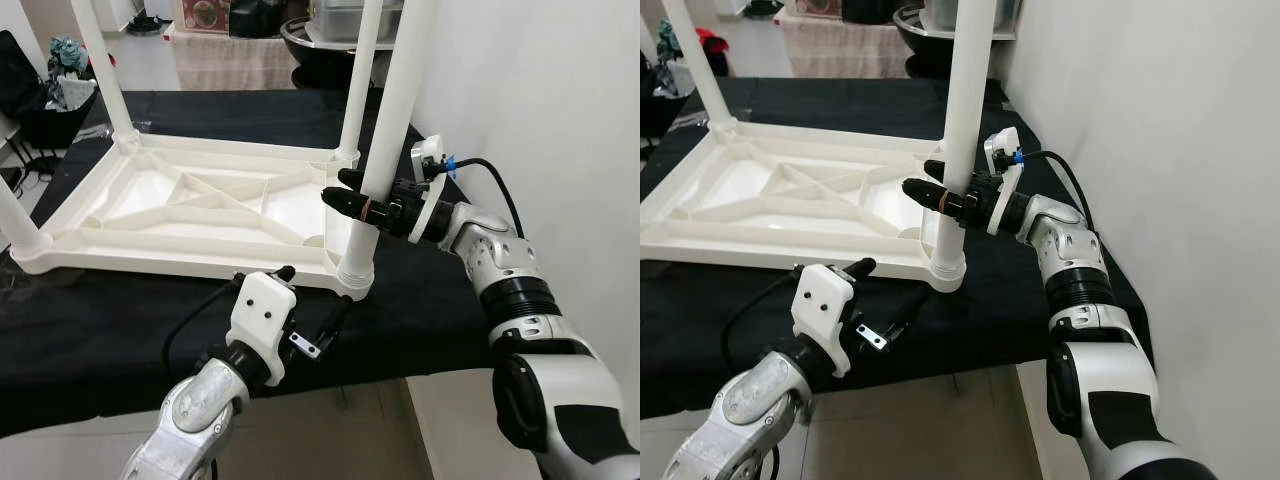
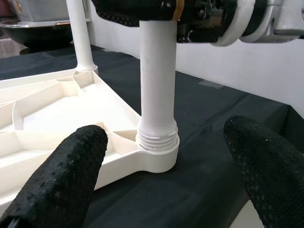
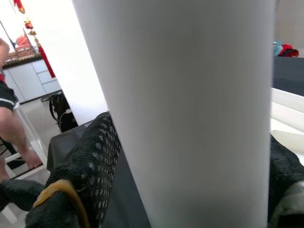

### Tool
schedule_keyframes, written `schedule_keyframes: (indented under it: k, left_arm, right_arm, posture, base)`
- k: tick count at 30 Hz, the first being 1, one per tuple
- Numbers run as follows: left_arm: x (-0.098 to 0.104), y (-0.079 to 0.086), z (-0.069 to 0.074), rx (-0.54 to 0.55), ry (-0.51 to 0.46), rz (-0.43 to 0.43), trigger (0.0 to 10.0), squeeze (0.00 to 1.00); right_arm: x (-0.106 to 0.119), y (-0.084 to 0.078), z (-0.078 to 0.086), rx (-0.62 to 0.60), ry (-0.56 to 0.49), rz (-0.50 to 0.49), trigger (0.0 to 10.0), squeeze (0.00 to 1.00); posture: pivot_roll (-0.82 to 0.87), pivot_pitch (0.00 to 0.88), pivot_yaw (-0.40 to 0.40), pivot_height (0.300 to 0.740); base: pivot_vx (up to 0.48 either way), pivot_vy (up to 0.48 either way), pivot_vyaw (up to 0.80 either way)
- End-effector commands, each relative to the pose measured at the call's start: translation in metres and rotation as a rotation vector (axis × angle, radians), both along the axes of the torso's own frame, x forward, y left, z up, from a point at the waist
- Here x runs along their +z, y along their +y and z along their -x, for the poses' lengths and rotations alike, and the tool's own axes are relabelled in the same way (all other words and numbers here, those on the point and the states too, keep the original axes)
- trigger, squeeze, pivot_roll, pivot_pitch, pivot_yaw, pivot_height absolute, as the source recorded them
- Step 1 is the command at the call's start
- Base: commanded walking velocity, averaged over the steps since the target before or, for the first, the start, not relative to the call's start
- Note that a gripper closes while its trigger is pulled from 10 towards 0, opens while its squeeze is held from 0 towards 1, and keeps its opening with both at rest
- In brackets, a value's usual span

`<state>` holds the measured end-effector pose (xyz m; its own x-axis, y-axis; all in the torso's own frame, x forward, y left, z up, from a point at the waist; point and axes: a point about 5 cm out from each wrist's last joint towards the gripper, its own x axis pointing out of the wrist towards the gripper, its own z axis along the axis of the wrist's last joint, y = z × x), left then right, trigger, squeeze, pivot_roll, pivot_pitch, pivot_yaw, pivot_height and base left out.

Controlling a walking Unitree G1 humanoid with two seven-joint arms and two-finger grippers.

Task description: Building children table

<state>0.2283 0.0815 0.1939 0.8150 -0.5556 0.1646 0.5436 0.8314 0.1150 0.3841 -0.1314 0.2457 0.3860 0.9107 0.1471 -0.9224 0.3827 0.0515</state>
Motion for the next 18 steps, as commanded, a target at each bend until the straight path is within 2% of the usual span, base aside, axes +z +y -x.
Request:
schedule_keyframes:
  k: [1, 3, 9, 10, 12, 13, 14, 16, 17, 18]
  left_arm:
    - [0.001, -0.002, 0.002, -0.003, -0.002, 0.008, 10.0, 0.00]
    - [0.001, -0.002, 0.002, -0.002, -0.002, 0.007, 10.0, 0.00]
    - [0.001, -0.001, 0.001, 0.001, -0.005, 0.007, 10.0, 0.00]
    - [0.001, -0.001, 0.001, 0.002, -0.006, 0.006, 10.0, 0.00]
    - [0.001, -0.001, 0.001, -0.001, -0.005, 0.006, 10.0, 0.00]
    - [0.001, -0.001, 0.001, -0.001, -0.005, 0.006, 10.0, 0.00]
    - [0.000, -0.002, 0.000, -0.002, -0.005, 0.007, 10.0, 0.00]
    - [0.000, -0.003, 0.000, -0.008, -0.004, 0.007, 10.0, 0.00]
    - [0.000, -0.003, 0.000, -0.010, -0.004, 0.008, 10.0, 0.00]
    - [0.000, -0.003, 0.000, -0.010, -0.004, 0.008, 10.0, 0.00]
  right_arm:
    - [0.000, 0.018, 0.000, 0.052, -0.006, 0.025, 0.0, 0.00]
    - [0.000, 0.021, -0.001, 0.057, 0.005, 0.009, 0.0, 0.00]
    - [-0.003, 0.024, -0.005, -0.036, 0.006, 0.019, 0.0, 0.00]
    - [-0.005, 0.022, -0.009, -0.121, 0.013, 0.030, 0.0, 0.00]
    - [-0.012, 0.011, -0.021, -0.397, 0.050, 0.050, 0.0, 0.00]
    - [-0.012, 0.011, -0.021, -0.397, 0.050, 0.050, 0.0, 0.00]
    - [-0.014, 0.007, -0.024, -0.491, 0.061, 0.048, 0.0, 0.00]
    - [-0.021, -0.009, -0.030, -0.813, 0.121, 0.063, 0.0, 0.00]
    - [-0.025, -0.014, -0.031, -0.926, 0.140, 0.087, 0.0, 0.00]
    - [-0.025, -0.014, -0.031, -0.926, 0.140, 0.087, 0.0, 0.00]
  posture:
    - [0.12, 0.115, -0.097, 0.740]
    - [0.12, 0.115, -0.097, 0.740]
    - [0.13, 0.114, -0.099, 0.740]
    - [0.12, 0.112, -0.097, 0.740]
    - [0.11, 0.107, -0.091, 0.740]
    - [0.11, 0.107, -0.091, 0.740]
    - [0.11, 0.106, -0.091, 0.740]
    - [0.11, 0.102, -0.084, 0.740]
    - [0.10, 0.100, -0.084, 0.740]
    - [0.10, 0.100, -0.084, 0.740]
  base:
    - [0.000, 0.000, 0.00]
    - [0.000, 0.000, 0.00]
    - [0.000, 0.000, 0.00]
    - [0.000, 0.000, 0.00]
    - [0.000, 0.000, 0.00]
    - [0.000, 0.000, 0.00]
    - [0.000, 0.000, 0.00]
    - [0.000, 0.000, 0.00]
    - [0.000, 0.000, 0.00]
    - [0.000, 0.000, 0.00]
